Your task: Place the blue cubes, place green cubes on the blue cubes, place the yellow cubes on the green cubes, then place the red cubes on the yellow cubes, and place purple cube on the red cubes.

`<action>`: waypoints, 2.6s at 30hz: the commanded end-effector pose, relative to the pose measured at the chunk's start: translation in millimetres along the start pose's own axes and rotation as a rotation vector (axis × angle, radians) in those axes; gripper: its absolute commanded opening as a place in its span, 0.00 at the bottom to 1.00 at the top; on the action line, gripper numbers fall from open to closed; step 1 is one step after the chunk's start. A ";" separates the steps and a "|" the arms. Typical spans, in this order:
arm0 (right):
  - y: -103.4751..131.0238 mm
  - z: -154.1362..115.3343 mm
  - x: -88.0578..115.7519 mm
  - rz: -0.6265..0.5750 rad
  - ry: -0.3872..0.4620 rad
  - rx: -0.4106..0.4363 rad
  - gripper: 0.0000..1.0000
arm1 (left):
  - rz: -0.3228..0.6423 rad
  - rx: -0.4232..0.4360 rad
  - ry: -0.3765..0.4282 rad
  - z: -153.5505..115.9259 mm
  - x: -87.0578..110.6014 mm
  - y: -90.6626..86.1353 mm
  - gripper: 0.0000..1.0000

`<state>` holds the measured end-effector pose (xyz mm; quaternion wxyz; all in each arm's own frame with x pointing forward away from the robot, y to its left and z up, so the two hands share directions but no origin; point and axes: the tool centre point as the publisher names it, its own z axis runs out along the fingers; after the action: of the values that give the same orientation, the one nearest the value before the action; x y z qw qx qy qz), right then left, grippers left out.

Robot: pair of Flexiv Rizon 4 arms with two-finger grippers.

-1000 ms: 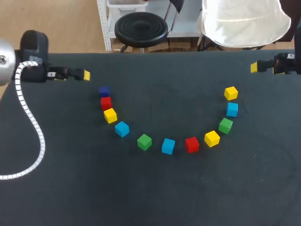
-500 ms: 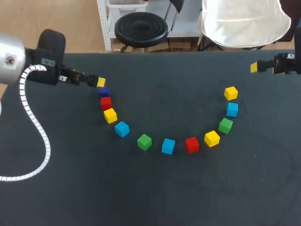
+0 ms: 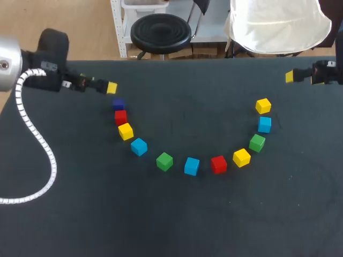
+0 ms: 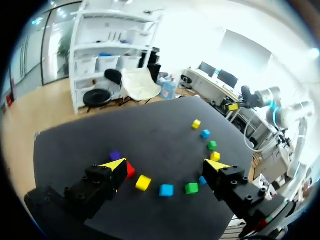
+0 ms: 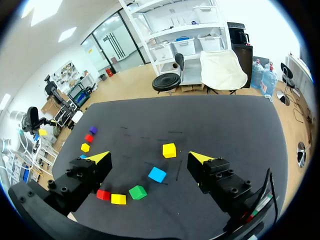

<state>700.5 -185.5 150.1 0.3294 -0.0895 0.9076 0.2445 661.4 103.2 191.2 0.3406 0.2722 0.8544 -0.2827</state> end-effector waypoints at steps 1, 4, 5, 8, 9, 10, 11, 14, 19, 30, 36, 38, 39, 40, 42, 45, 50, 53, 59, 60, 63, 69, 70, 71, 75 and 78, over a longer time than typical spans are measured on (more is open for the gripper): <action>0.7 -0.4 0.4 0.001 -0.001 0.004 1.00 | 0.290 0.200 -0.112 -3.6 1.4 -20.4 1.00; 0.7 -0.4 0.4 0.001 -0.001 0.004 1.00 | 0.424 0.271 -0.066 7.5 6.4 -39.2 1.00; 0.7 -0.4 0.4 0.001 -0.001 0.004 1.00 | 0.438 0.283 -0.051 9.9 8.2 -41.9 1.00; 0.7 -0.4 0.4 0.001 -0.001 0.004 1.00 | 0.470 0.310 -0.006 20.8 18.3 -50.7 1.00; 0.7 -0.4 0.4 0.001 -0.001 0.004 1.00 | 0.481 0.309 0.014 23.8 21.6 -52.2 1.00; 0.7 -0.4 0.4 0.001 -0.001 0.004 1.00 | 0.485 0.295 0.034 25.7 23.5 -52.7 1.00; 0.7 -0.4 0.4 0.001 -0.001 0.004 1.00 | 0.466 0.253 0.045 25.8 23.7 -51.2 1.00; 0.7 -0.4 0.4 0.001 -0.001 0.004 1.00 | 0.431 0.260 0.031 23.1 21.9 -47.3 1.00; 0.7 -0.4 0.4 0.001 -0.001 0.004 1.00 | 0.431 0.260 0.031 23.1 21.9 -47.3 1.00; 0.7 -0.4 0.4 0.001 -0.001 0.004 1.00 | 0.431 0.260 0.031 23.1 21.9 -47.3 1.00; 0.7 -0.4 0.4 0.001 -0.001 0.004 1.00 | 0.432 0.172 -0.057 23.0 4.4 -50.8 1.00; 0.7 -0.4 0.4 0.001 -0.001 0.004 1.00 | 0.489 0.112 -0.043 37.1 -6.2 -49.5 1.00; 0.7 -0.4 0.4 0.001 -0.001 0.004 1.00 | 0.520 0.139 -0.028 47.0 -7.2 -48.9 1.00; 0.7 -0.4 0.4 0.001 -0.001 0.004 1.00 | 0.581 0.143 -0.025 56.8 -5.9 -48.8 1.00; 0.7 -0.4 0.4 0.001 -0.001 0.004 1.00 | 0.637 0.194 0.051 74.4 1.1 -47.9 1.00; 0.7 -0.4 0.4 0.001 -0.001 0.004 1.00 | 0.682 0.241 0.159 89.4 10.1 -44.5 1.00; 0.7 -0.4 0.4 0.001 -0.001 0.004 1.00 | 0.707 0.334 0.222 94.1 15.9 -31.5 1.00; 0.7 -0.4 0.4 0.001 -0.001 0.004 1.00 | 0.725 0.341 0.281 90.4 20.0 -22.3 1.00; 0.7 -0.4 0.4 0.001 -0.001 0.004 1.00 | 0.701 0.301 0.304 81.5 21.4 -16.4 1.00; 0.7 -0.4 0.4 0.001 -0.001 0.004 1.00 | 0.701 0.301 0.304 81.5 21.4 -16.4 1.00; 0.7 -0.4 0.4 0.001 -0.001 0.004 1.00 | 0.701 0.301 0.304 81.5 21.4 -16.4 1.00; 0.7 -0.4 0.4 0.001 -0.001 0.004 1.00 | 0.701 0.301 0.304 81.5 21.4 -16.4 1.00; 0.7 -0.4 0.4 0.001 -0.001 0.004 1.00 | 0.701 0.301 0.304 81.5 21.4 -16.4 1.00; 0.7 -0.4 0.4 0.001 -0.001 0.004 1.00 | 0.701 0.301 0.304 81.5 21.4 -16.4 1.00; 0.7 -0.4 0.4 0.001 -0.001 0.004 1.00 | 0.575 0.341 0.292 88.0 25.5 -3.4 1.00; 0.7 -0.4 0.4 0.001 -0.001 0.004 1.00 | 0.587 0.306 0.356 88.8 34.9 11.2 1.00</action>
<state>700.5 -185.9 150.2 0.3295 -0.0893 0.9076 0.2445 674.2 55.1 116.7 0.2263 0.5951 0.7310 -0.2453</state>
